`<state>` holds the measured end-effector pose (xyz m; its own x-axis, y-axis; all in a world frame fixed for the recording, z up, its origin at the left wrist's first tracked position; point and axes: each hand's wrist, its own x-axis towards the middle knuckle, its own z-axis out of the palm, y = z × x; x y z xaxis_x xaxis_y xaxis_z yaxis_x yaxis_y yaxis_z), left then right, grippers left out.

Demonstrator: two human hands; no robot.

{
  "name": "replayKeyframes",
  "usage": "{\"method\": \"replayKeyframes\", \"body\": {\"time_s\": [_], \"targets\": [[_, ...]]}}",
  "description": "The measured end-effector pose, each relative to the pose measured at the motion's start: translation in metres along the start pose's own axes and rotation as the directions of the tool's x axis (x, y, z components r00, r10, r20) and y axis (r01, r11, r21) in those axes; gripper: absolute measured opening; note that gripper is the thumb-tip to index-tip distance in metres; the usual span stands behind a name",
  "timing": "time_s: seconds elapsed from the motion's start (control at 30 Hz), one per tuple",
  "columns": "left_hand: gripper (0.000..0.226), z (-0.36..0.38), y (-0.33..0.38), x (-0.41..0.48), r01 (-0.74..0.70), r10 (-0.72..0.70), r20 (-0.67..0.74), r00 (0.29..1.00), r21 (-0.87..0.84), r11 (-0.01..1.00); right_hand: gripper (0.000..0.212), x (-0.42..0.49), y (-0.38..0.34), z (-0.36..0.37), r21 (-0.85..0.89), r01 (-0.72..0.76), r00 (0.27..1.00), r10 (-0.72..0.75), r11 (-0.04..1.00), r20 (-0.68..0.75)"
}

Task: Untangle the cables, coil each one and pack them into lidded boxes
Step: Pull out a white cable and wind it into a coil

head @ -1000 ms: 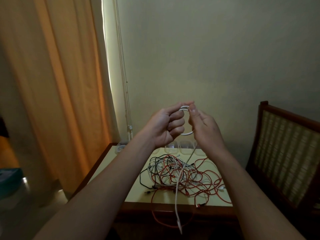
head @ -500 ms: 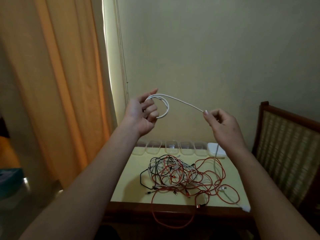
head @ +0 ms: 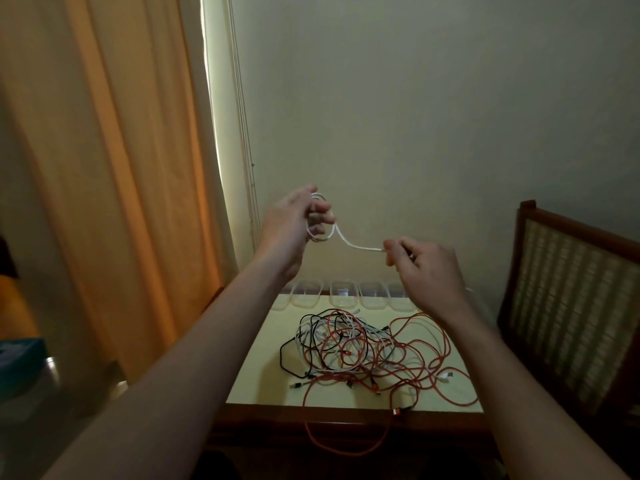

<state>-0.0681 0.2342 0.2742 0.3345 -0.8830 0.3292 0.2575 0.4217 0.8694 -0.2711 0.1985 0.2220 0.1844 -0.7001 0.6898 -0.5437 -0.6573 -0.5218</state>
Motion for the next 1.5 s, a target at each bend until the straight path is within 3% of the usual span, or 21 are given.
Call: {"method": "replayKeyframes", "body": {"time_s": [0.13, 0.33, 0.43, 0.53, 0.63, 0.83, 0.93, 1.0, 1.1, 1.23, 1.37, 1.5], "targets": [[0.039, 0.013, -0.008, -0.017, -0.125, 0.071, 0.152, 0.986, 0.381, 0.916, 0.039, 0.001, -0.015, 0.002, 0.032, 0.087, 0.996, -0.086, 0.996, -0.02], [0.036, 0.024, -0.019, -0.03, -0.189, 0.02, 0.272, 0.962, 0.61, 0.77, 0.036, 0.005, -0.029, 0.005, 0.139, 0.151, 0.989, -0.15, 0.979, -0.017], [0.031, 0.026, -0.019, -0.026, -0.081, -0.061, 0.244, 0.968, 0.532, 0.843, 0.036, 0.004, -0.031, 0.006, 0.192, 0.127, 0.991, -0.119, 0.973, -0.055], [0.029, 0.023, -0.015, -0.022, 0.024, -0.131, 0.247, 0.96, 0.393, 0.919, 0.045, 0.005, -0.03, 0.007, 0.23, 0.02, 0.994, 0.006, 0.973, -0.112], [0.03, 0.021, -0.009, -0.024, 0.124, -0.192, 0.318, 0.929, 0.223, 0.967, 0.046, 0.006, -0.029, 0.006, 0.238, -0.088, 0.992, 0.106, 0.967, -0.065], [0.024, 0.021, -0.006, -0.025, 0.341, -0.293, 0.442, 0.848, -0.032, 0.939, 0.037, 0.004, -0.036, 0.006, 0.371, -0.144, 0.989, 0.121, 0.917, 0.087], [0.02, 0.018, -0.004, -0.025, 0.422, -0.32, 0.503, 0.803, -0.1, 0.901, 0.044, 0.004, -0.036, 0.005, 0.388, -0.184, 0.98, 0.137, 0.903, 0.145], [0.02, 0.018, -0.005, -0.025, 0.429, -0.32, 0.504, 0.802, -0.112, 0.896, 0.054, 0.004, -0.037, 0.006, 0.373, -0.178, 0.978, 0.122, 0.911, 0.171], [0.017, 0.019, -0.011, -0.025, 0.37, -0.299, 0.451, 0.841, -0.076, 0.926, 0.041, 0.004, -0.041, 0.006, 0.377, -0.12, 0.988, 0.073, 0.918, 0.137], [0.016, 0.021, -0.02, -0.027, 0.314, -0.275, 0.418, 0.866, -0.027, 0.949, 0.047, 0.004, -0.041, 0.009, 0.299, -0.075, 0.995, 0.05, 0.951, 0.091], [0.018, 0.021, -0.02, -0.025, 0.291, -0.254, 0.395, 0.883, -0.034, 0.956, 0.053, 0.002, -0.041, 0.011, 0.355, -0.113, 0.991, 0.082, 0.928, 0.104], [0.022, 0.015, -0.014, -0.02, 0.288, -0.247, 0.334, 0.91, -0.078, 0.955, 0.045, 0.001, -0.033, 0.012, 0.408, -0.158, 0.984, 0.109, 0.899, 0.14]]}}
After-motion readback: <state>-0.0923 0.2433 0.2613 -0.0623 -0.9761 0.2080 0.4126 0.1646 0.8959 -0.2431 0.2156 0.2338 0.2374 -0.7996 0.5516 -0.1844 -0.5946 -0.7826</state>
